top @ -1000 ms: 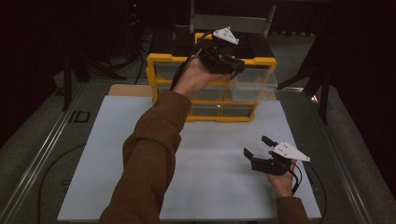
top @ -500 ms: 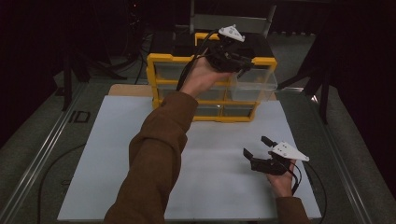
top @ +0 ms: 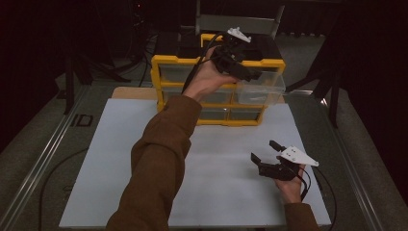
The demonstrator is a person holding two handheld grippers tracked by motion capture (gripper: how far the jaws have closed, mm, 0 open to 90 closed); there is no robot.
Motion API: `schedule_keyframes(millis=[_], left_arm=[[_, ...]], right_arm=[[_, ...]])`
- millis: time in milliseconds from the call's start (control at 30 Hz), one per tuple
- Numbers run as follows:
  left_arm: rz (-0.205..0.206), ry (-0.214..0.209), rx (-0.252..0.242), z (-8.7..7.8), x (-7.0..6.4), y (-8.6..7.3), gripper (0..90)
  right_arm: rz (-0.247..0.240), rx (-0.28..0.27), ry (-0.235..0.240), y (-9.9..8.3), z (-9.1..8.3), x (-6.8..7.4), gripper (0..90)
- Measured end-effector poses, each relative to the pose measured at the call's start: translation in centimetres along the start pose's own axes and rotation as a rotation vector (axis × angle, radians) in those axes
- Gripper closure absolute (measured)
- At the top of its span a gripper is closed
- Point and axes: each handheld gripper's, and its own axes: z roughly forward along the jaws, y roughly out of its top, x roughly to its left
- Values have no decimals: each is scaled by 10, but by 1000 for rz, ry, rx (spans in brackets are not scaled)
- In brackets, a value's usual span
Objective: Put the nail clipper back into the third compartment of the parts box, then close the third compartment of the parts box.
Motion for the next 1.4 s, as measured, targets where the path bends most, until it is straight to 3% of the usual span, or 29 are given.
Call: schedule_keyframes(millis=[300,567,1400], left_arm=[[-32,34,31,-11,13,-19,93],[-42,48,23,-21,17,-28,90],[-62,32,27,-21,21,-51,95]], right_arm=[[-3,3,2,0,1,1,92],[-4,4,1,0,1,1,92],[-2,5,-1,-1,2,1,92]])
